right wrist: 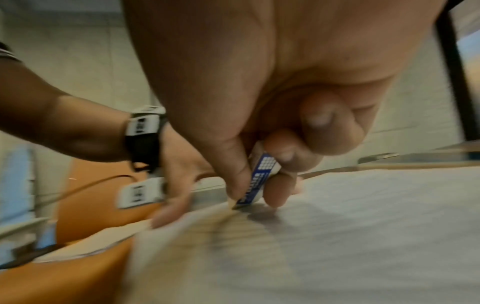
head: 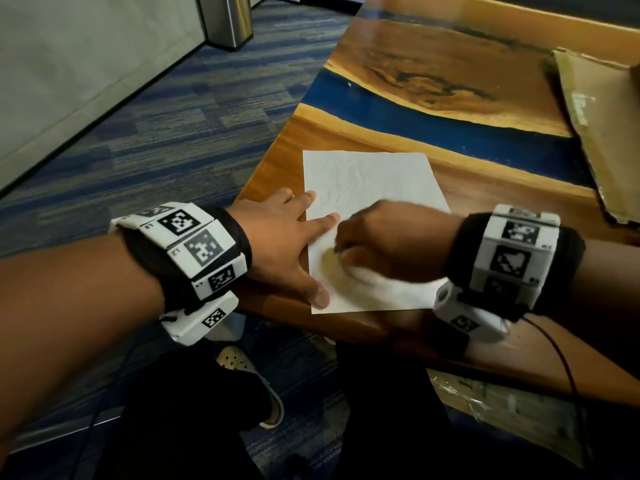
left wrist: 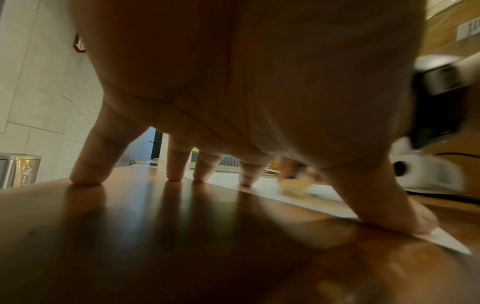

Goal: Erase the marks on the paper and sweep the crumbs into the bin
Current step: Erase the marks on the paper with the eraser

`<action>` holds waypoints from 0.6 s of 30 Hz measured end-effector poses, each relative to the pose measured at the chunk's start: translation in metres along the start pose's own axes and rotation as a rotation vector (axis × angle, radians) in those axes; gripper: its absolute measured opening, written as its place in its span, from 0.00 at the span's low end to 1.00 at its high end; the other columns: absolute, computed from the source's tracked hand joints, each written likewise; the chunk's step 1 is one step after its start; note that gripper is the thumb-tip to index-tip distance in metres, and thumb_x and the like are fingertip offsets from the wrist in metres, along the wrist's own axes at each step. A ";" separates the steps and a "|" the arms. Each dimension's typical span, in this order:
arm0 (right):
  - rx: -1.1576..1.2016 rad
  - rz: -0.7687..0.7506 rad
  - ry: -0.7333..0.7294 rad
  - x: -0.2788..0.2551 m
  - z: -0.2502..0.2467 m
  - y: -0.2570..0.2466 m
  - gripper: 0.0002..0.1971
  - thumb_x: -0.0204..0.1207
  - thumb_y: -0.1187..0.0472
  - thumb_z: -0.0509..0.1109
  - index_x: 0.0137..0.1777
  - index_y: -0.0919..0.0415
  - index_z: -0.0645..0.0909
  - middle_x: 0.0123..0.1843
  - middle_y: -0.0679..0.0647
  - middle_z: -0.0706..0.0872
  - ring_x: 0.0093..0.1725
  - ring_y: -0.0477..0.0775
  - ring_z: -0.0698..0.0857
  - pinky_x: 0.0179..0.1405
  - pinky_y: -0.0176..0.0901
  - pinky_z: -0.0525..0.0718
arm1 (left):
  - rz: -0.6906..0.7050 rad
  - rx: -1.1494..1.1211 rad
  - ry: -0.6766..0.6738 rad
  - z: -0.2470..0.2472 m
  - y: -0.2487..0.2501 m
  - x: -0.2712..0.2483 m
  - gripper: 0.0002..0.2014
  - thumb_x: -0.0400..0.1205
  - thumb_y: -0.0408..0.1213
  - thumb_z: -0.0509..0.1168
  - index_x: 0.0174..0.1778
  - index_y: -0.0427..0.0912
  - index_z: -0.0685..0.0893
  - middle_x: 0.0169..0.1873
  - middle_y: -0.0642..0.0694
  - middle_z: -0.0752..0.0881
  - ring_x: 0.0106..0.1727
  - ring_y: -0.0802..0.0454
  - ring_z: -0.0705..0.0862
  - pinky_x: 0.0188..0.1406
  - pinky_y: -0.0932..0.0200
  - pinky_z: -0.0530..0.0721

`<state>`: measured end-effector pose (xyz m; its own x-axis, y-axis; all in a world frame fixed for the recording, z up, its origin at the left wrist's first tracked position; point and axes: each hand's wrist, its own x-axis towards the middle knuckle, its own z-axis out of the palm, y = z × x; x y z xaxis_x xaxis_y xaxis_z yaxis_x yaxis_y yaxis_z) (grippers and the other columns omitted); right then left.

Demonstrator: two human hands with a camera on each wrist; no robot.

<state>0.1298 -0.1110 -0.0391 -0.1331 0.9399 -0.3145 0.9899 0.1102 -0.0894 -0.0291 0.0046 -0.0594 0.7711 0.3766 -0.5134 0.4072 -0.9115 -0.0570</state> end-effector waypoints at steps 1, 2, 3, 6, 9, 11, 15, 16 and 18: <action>-0.006 0.090 0.018 0.001 -0.003 0.012 0.15 0.86 0.48 0.62 0.64 0.53 0.83 0.57 0.53 0.88 0.51 0.54 0.86 0.53 0.51 0.87 | -0.002 0.005 0.001 0.001 0.000 0.000 0.64 0.56 0.90 0.55 0.84 0.69 0.34 0.89 0.50 0.36 0.88 0.40 0.41 0.76 0.27 0.67; -0.032 0.148 0.034 0.000 -0.004 0.019 0.15 0.86 0.48 0.62 0.65 0.53 0.82 0.57 0.53 0.88 0.51 0.55 0.85 0.52 0.50 0.86 | -0.004 0.008 0.001 0.002 0.000 0.000 0.64 0.56 0.90 0.55 0.84 0.70 0.34 0.89 0.51 0.36 0.88 0.40 0.41 0.76 0.26 0.67; -0.041 0.149 0.050 -0.002 -0.004 0.018 0.15 0.86 0.48 0.63 0.65 0.54 0.82 0.58 0.53 0.88 0.51 0.55 0.85 0.51 0.50 0.86 | -0.004 0.010 0.001 0.002 0.000 0.000 0.64 0.56 0.90 0.55 0.84 0.70 0.34 0.89 0.51 0.36 0.88 0.40 0.41 0.76 0.26 0.67; -0.025 -0.116 0.006 -0.010 0.004 -0.010 0.14 0.86 0.48 0.62 0.64 0.53 0.81 0.55 0.50 0.86 0.48 0.53 0.86 0.50 0.52 0.88 | -0.002 -0.005 -0.002 0.001 0.000 0.000 0.62 0.57 0.89 0.57 0.83 0.73 0.35 0.89 0.50 0.36 0.88 0.39 0.41 0.76 0.28 0.67; -0.014 0.028 -0.036 -0.006 -0.003 0.009 0.14 0.86 0.47 0.62 0.64 0.50 0.83 0.57 0.50 0.88 0.52 0.54 0.86 0.54 0.55 0.87 | 0.003 0.005 0.006 0.000 0.001 0.002 0.62 0.57 0.89 0.57 0.83 0.73 0.34 0.89 0.49 0.37 0.88 0.38 0.42 0.75 0.28 0.67; -0.072 0.185 0.024 -0.006 -0.007 0.027 0.15 0.85 0.47 0.62 0.65 0.50 0.82 0.58 0.52 0.88 0.53 0.56 0.85 0.55 0.56 0.87 | -0.003 0.010 0.005 0.001 0.001 0.002 0.63 0.56 0.90 0.56 0.83 0.73 0.34 0.89 0.49 0.37 0.88 0.37 0.42 0.75 0.27 0.67; -0.039 -0.054 0.008 -0.013 0.004 -0.005 0.16 0.86 0.47 0.62 0.66 0.53 0.81 0.57 0.52 0.87 0.52 0.56 0.86 0.52 0.54 0.87 | -0.009 0.014 -0.007 0.001 0.001 0.000 0.62 0.57 0.89 0.56 0.83 0.71 0.33 0.89 0.48 0.35 0.88 0.38 0.41 0.75 0.28 0.68; -0.012 -0.077 -0.009 -0.014 0.005 -0.007 0.16 0.86 0.47 0.62 0.66 0.52 0.81 0.57 0.51 0.87 0.51 0.55 0.86 0.52 0.54 0.87 | -0.008 0.013 -0.007 0.000 0.001 0.000 0.62 0.58 0.89 0.56 0.83 0.71 0.33 0.89 0.48 0.35 0.88 0.39 0.41 0.75 0.29 0.68; 0.029 0.032 -0.008 -0.011 0.000 0.005 0.14 0.86 0.48 0.63 0.66 0.50 0.82 0.57 0.51 0.88 0.52 0.54 0.86 0.55 0.54 0.87 | -0.013 0.016 -0.007 -0.002 0.003 -0.001 0.62 0.57 0.89 0.56 0.83 0.71 0.34 0.89 0.47 0.37 0.88 0.38 0.43 0.75 0.29 0.68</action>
<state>0.1364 -0.1207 -0.0357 -0.1023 0.9402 -0.3250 0.9918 0.0711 -0.1066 -0.0273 0.0017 -0.0574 0.7622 0.3873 -0.5187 0.4090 -0.9092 -0.0778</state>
